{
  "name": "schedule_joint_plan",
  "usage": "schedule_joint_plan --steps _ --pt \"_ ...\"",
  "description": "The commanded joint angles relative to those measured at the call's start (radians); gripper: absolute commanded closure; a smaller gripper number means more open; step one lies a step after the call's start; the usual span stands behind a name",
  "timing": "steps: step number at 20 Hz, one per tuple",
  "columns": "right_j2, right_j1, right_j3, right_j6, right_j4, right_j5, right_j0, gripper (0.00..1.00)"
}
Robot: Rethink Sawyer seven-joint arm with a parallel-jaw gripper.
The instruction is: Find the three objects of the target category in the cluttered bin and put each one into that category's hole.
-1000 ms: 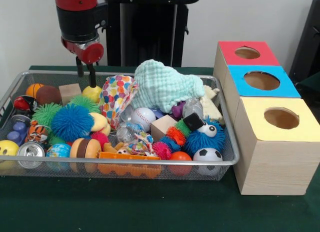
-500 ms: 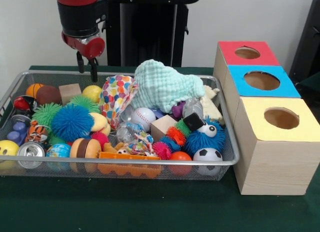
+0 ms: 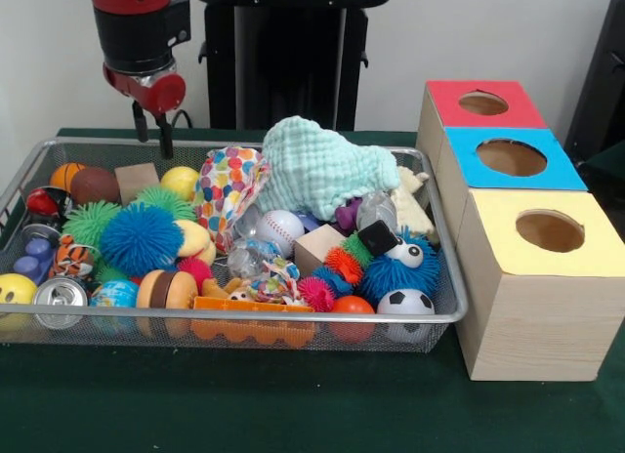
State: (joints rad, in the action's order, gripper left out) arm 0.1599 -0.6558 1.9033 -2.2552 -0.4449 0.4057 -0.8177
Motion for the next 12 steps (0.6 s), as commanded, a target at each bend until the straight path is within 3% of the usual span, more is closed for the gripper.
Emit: schedule_joint_plan --steps 1,5,12 --pt "0.121 0.119 -0.080 0.127 -0.094 -0.106 -0.043 0.00" --pt "0.129 0.174 -0.107 0.138 -0.138 -0.124 -0.078 0.00" --pt "0.100 0.198 -0.170 0.210 -0.222 -0.046 -0.137 0.00"
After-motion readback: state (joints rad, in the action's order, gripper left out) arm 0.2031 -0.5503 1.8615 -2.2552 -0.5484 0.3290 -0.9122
